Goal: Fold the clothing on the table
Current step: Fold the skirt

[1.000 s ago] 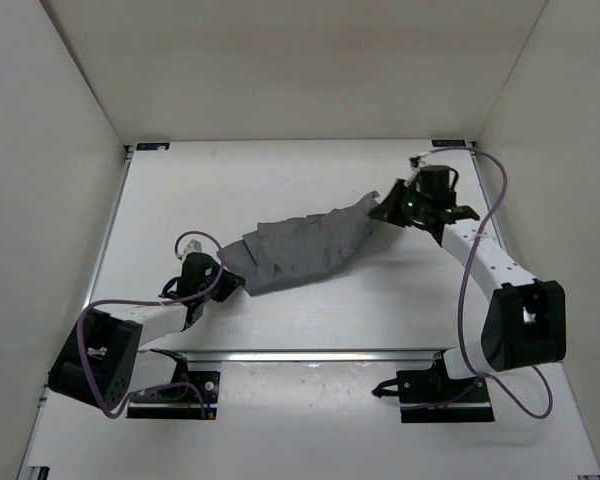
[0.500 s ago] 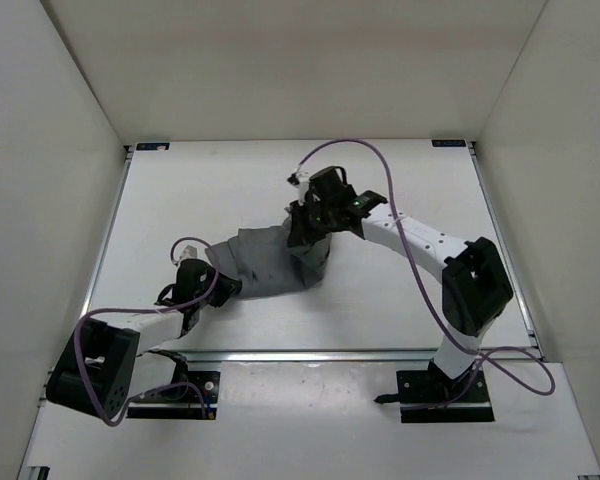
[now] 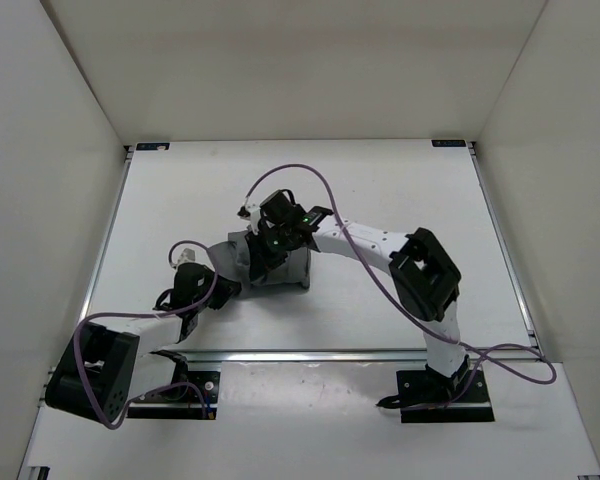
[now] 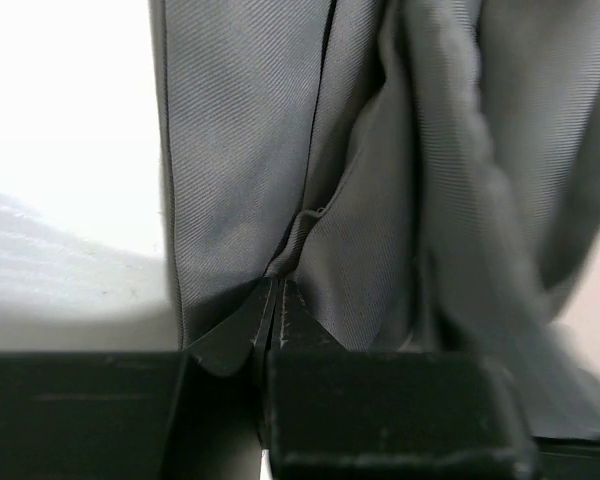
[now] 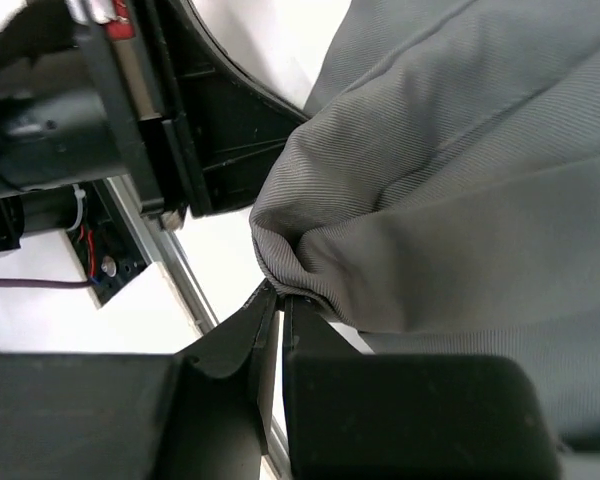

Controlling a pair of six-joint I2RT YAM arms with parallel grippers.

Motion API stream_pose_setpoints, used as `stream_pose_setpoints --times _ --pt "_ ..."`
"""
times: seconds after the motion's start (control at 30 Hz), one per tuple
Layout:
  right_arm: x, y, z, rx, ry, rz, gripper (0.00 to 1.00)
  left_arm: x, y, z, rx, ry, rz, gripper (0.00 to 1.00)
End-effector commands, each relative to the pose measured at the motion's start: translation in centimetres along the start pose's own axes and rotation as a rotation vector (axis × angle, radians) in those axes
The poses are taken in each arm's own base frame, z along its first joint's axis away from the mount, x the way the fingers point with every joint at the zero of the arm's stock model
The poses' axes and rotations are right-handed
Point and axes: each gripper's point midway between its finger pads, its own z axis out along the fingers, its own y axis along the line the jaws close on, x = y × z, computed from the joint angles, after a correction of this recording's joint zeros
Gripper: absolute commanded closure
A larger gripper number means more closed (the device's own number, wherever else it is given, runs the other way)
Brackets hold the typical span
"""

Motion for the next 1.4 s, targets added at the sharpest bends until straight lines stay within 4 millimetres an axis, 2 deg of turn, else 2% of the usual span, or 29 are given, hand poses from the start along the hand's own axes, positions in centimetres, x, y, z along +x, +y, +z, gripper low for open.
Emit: stream_pose_setpoints --times 0.0,0.13,0.23,0.27,0.3,0.33,0.4,0.43,0.47,0.5,0.53,0.57,0.6,0.63,0.67,0.73,0.8,0.9,0.97,1.0,1.03,1.1,1.13,1.2,1.27,1.3,1.33,1.37 --pt "-1.2 2.4 1.5 -0.112 0.004 -0.017 1.0 0.4 1.6 -0.4 -0.038 0.002 -0.009 0.93" --pt "-0.4 2.7 2.4 -0.133 0.059 -0.004 1.0 0.3 2.1 -0.7 -0.04 -0.007 -0.007 0.92" --pt "-0.4 4.0 2.2 -0.207 0.077 -0.048 0.98 0.3 2.2 -0.9 -0.032 -0.014 -0.016 0.92" --pt "-0.7 4.5 2.0 -0.219 0.08 -0.07 0.8 0.5 2.2 -1.0 -0.032 -0.011 -0.008 0.92" --pt "-0.2 4.2 1.9 -0.218 0.102 -0.084 0.73 0.6 2.1 -1.0 -0.024 -0.006 -0.011 0.92" --pt "-0.7 4.4 1.9 -0.207 0.091 -0.109 0.63 0.4 2.2 -1.1 -0.024 -0.013 -0.01 0.92" --pt "-1.5 5.1 0.6 -0.199 0.05 -0.188 0.56 0.3 2.4 -1.2 -0.028 -0.023 -0.018 0.92" --pt "-2.0 5.5 -0.7 -0.18 0.013 -0.209 0.51 0.2 2.4 -1.2 -0.028 -0.023 -0.017 0.92" --pt "-1.9 4.9 -0.8 -0.168 -0.017 -0.209 0.46 0.3 2.4 -1.2 -0.025 -0.019 -0.013 0.91" --pt "-4.1 6.0 -2.9 -0.172 -0.129 -0.251 0.44 0.1 2.3 -1.3 -0.021 -0.027 -0.022 0.91" --pt "-2.7 4.1 -3.8 -0.142 -0.161 -0.207 0.37 0.4 2.5 -1.4 -0.025 -0.018 -0.024 0.91" --pt "-2.6 3.7 -4.3 -0.131 -0.191 -0.19 0.33 0.2 2.1 -1.5 -0.015 -0.023 -0.027 0.9" --pt "-2.7 2.2 -5.7 -0.107 -0.243 -0.16 0.33 0.0 2.0 -1.7 -0.011 -0.032 -0.033 0.89" --pt "-2.9 1.6 -6.2 -0.103 -0.273 -0.141 0.35 -0.1 2.1 -1.7 -0.014 -0.037 -0.038 0.9" --pt "-2.1 -0.1 -6.9 -0.078 -0.273 -0.097 0.38 -0.4 1.7 -2.0 -0.003 -0.051 -0.047 0.89" --pt "-1.2 -3.5 -7.2 -0.073 -0.281 -0.015 0.43 -0.8 1.0 -2.5 0.022 -0.068 -0.053 0.88" --pt "-0.6 -4.6 -6.8 -0.113 -0.273 0.02 0.53 -1.2 0.6 -2.9 0.032 -0.079 -0.055 0.87" --pt "-0.7 -3.6 -5.6 -0.238 -0.279 0.0 0.63 -1.2 0.0 -3.4 0.047 -0.072 -0.043 0.8" --pt "-1.6 -3.3 -4.9 -0.267 -0.288 -0.012 0.68 -1.2 -0.3 -3.8 0.057 -0.064 -0.043 0.77" --pt "-2.4 -2.5 -4.6 -0.279 -0.295 -0.032 0.7 -1.5 -0.6 -4.2 0.066 -0.071 -0.058 0.75" --pt "-2.6 -1.6 -3.8 -0.305 -0.282 -0.053 0.73 -1.4 -0.7 -4.4 0.073 -0.071 -0.06 0.71" --pt "-2.2 -2.1 -1.9 -0.298 -0.25 -0.034 0.76 -2.0 -1.8 -5.2 0.079 -0.081 -0.051 0.59" --pt "-2.5 -1.5 -1.5 -0.303 -0.247 -0.045 0.79 -2.0 -1.6 -5.4 0.058 -0.079 -0.037 0.57" --pt "-1.2 -2.4 0.7 -0.253 -0.188 -0.006 0.84 -3.6 -3.0 -6.3 0.057 -0.12 -0.006 0.52" --pt "-0.7 -4.3 2.4 -0.131 -0.155 0.022 0.94 -4.7 -4.0 -7.2 0.05 -0.15 0.039 0.49" --pt "0.5 -6.3 3.2 -0.023 -0.12 0.075 0.95 -5.7 -5.2 -7.8 0.064 -0.181 0.057 0.49" --pt "1.2 -7.5 4.2 0.04 -0.103 0.097 0.95 -5.8 -5.3 -8.0 0.055 -0.179 0.082 0.47" --pt "1.9 -8.0 4.2 0.065 -0.076 0.122 0.95 -6.8 -6.4 -8.6 0.069 -0.212 0.101 0.46"
